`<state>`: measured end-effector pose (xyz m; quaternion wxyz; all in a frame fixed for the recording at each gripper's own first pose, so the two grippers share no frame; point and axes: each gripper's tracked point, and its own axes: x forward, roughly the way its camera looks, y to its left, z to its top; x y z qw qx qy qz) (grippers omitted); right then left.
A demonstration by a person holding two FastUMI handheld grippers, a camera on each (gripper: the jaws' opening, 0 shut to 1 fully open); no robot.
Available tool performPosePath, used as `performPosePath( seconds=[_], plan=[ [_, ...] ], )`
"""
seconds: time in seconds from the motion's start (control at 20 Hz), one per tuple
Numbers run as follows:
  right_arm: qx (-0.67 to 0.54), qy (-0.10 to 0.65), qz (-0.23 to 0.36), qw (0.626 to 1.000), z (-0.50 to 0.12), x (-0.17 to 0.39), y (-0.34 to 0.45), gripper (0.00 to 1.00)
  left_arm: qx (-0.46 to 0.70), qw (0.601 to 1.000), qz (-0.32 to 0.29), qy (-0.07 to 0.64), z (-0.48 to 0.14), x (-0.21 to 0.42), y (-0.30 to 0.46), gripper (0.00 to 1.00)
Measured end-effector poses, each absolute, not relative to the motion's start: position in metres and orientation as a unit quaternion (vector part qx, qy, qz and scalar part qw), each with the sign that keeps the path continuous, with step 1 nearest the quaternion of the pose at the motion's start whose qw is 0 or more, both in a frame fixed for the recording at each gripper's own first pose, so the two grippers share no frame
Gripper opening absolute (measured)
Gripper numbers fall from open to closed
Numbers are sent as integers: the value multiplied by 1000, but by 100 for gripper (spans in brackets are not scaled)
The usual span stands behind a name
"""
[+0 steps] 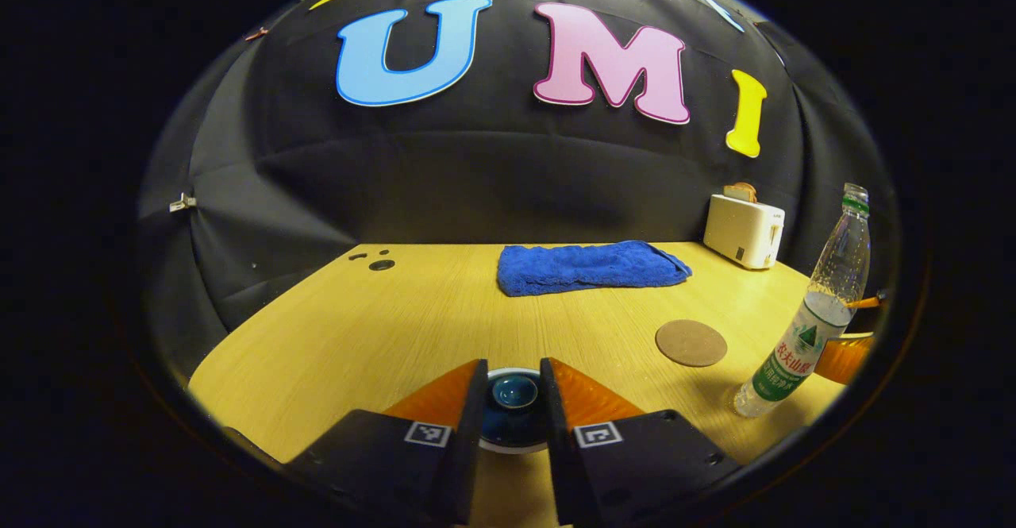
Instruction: Open the teacup lid with one hand, grasp the water bottle and pour water into the teacup with the other hand; after pouring, place the water bottle on the coaster and then close the teacup lid.
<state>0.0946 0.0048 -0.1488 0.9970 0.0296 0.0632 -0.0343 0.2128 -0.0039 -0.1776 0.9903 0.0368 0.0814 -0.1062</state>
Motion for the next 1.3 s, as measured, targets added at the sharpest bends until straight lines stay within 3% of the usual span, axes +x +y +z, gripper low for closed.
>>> performPosePath(
  seconds=[0.05, 0.1, 0.25, 0.4, 0.85, 1.0, 1.2, 1.3],
  plan=[
    [30, 61, -34, 997, -149, 96, 5, 96, 41, 990, -107, 84, -179, 214, -5, 41],
    [30, 59, -33, 997, -148, 97, 5, 99, 45, 990, -108, 83, -178, 213, -4, 31],
    [26, 53, -39, 998, -150, 102, 1, 100, 51, 990, -105, 78, -174, 213, -4, 36],
    [28, 45, -41, 998, -148, 110, 0, 99, 43, 991, -100, 73, -173, 214, -4, 22],
    [27, 26, -42, 998, -144, 137, 3, 99, 20, 995, -87, 47, -133, 197, 8, 23],
    [25, 27, -45, 998, -147, 143, 1, 99, 10, 995, -82, 54, -138, 182, 15, 19],
    [23, 30, -52, 998, -155, 151, -3, 99, 7, 995, -71, 70, -152, 172, 25, 23],
    [24, 22, -57, 998, -149, 152, -5, 88, 1, 995, -68, 78, -158, 169, 28, 23]
  ],
)
